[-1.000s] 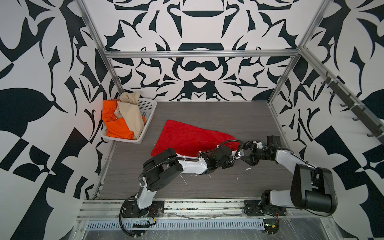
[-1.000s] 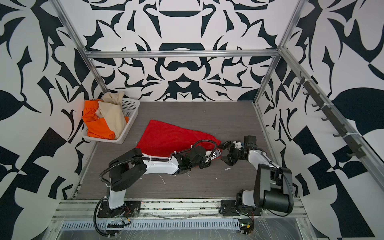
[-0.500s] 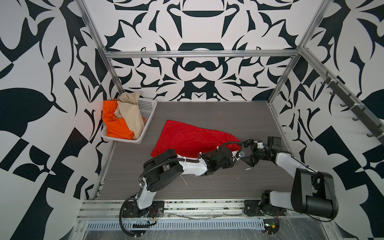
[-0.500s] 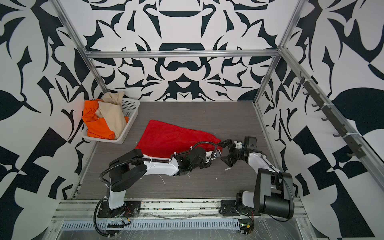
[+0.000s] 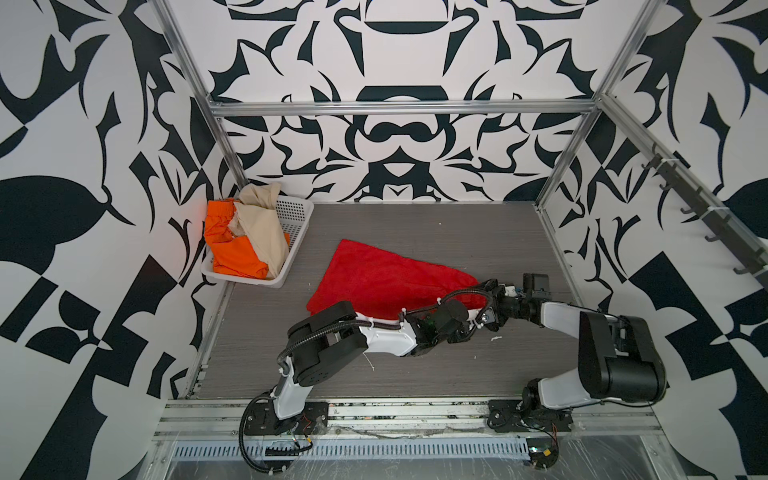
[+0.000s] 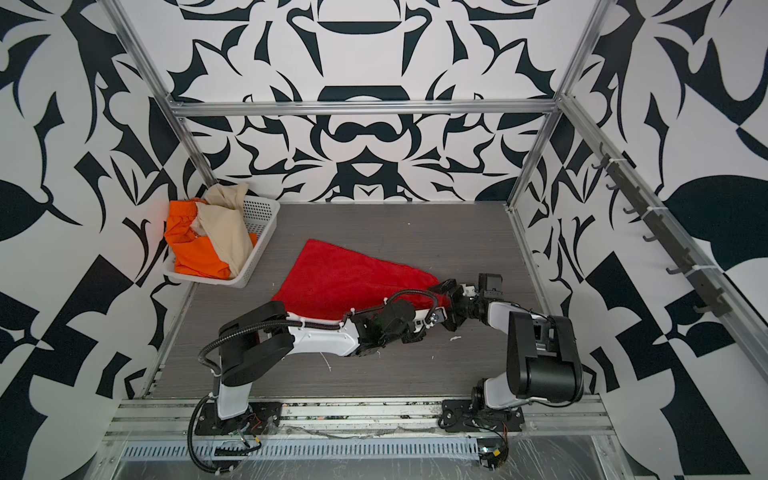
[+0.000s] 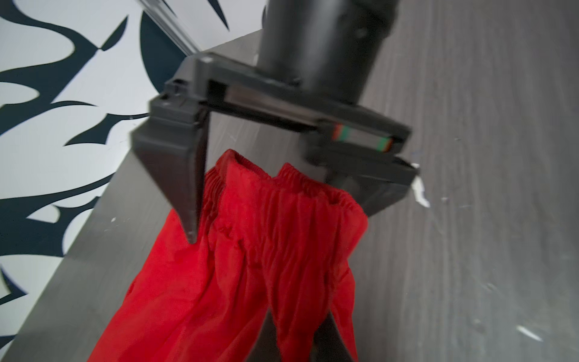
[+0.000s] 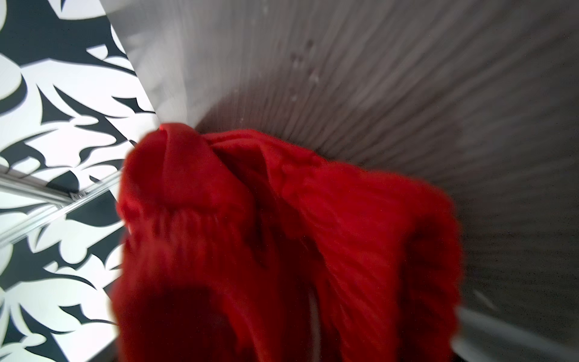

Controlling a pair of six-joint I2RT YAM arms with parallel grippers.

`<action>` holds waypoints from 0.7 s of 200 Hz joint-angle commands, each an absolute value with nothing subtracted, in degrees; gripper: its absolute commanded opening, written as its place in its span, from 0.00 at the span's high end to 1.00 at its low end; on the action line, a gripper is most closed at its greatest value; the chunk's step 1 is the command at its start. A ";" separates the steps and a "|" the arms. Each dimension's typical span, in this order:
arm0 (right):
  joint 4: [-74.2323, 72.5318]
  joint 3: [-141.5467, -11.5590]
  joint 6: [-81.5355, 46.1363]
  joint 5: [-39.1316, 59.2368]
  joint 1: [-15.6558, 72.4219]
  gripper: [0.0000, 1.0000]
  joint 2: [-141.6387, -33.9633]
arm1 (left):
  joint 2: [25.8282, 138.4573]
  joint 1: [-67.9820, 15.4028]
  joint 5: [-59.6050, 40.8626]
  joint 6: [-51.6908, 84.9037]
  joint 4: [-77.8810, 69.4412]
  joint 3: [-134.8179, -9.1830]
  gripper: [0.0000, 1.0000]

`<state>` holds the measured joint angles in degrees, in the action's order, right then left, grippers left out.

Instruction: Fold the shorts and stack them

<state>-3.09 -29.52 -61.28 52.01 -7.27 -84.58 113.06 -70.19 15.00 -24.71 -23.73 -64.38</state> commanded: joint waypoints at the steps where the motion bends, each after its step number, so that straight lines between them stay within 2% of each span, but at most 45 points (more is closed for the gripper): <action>1: -4.81 -32.23 -60.85 51.72 -6.73 0.11 -83.51 | 111.43 -70.97 12.94 -25.02 -21.56 -63.09 0.72; 15: -2.49 -32.56 -58.81 51.17 -6.69 0.16 -84.02 | 110.04 -71.06 12.00 -24.37 -20.30 -62.45 0.52; 36: -1.53 -32.43 -57.60 50.67 -6.77 0.22 -84.98 | 107.63 -71.10 11.72 -23.72 -18.62 -60.77 0.41; 85: 8.61 -34.98 -50.58 46.59 -6.54 0.38 -82.69 | 100.22 -70.31 17.43 -17.02 -16.25 -55.80 0.35; 140: 24.07 -41.50 -40.28 42.15 -5.77 0.75 -78.55 | 90.24 -63.49 23.72 2.30 -8.17 -51.64 0.33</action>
